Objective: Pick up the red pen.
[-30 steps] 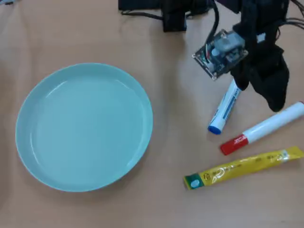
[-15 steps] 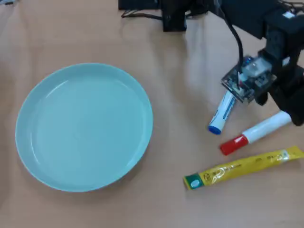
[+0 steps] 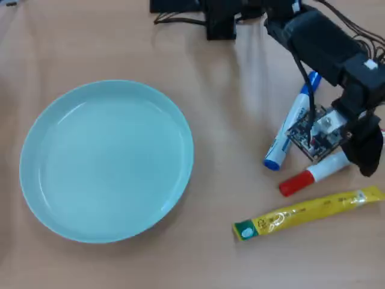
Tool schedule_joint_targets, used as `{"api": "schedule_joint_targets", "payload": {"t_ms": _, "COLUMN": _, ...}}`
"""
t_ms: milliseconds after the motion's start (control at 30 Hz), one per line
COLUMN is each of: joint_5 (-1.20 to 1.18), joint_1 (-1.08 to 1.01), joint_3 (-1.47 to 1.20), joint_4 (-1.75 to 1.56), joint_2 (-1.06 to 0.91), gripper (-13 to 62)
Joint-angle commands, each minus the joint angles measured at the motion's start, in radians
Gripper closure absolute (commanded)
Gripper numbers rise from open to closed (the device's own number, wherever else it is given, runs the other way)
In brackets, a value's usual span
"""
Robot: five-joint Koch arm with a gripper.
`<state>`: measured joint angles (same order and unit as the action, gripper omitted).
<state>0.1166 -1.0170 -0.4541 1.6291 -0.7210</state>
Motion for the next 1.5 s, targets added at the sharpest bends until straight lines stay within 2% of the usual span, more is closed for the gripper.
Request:
{"api": "schedule_joint_targets", "payload": {"t_ms": 0, "joint_5": -0.072, "joint_1": 0.012, "joint_3": 0.08, "joint_4": -0.012, "joint_2": -0.015, "gripper": 5.7}}
{"api": "schedule_joint_targets", "payload": {"t_ms": 533, "joint_5": -0.169, "joint_1": -0.006, "joint_3": 0.075, "joint_4": -0.031, "joint_2": 0.052, "gripper": 5.7}}
{"api": "schedule_joint_targets", "payload": {"t_ms": 1167, "joint_5": -0.152, "joint_1": -0.029, "joint_3": 0.071, "joint_4": -0.02, "joint_2": 0.153, "gripper": 7.6}}
{"api": "schedule_joint_targets", "payload": {"t_ms": 1233, "joint_5": -0.147, "joint_1": -0.029, "joint_3": 0.072, "joint_4": -0.023, "joint_2": 0.153, "gripper": 12.1}}
{"api": "schedule_joint_targets", "payload": {"t_ms": 1300, "joint_5": -0.14, "joint_1": -0.029, "joint_3": 0.074, "joint_4": -0.028, "joint_2": 0.153, "gripper": 21.0}}
{"api": "schedule_joint_targets", "payload": {"t_ms": 1467, "joint_5": -0.138, "joint_1": -0.029, "joint_3": 0.08, "joint_4": -0.058, "joint_2": 0.153, "gripper": 51.9}}
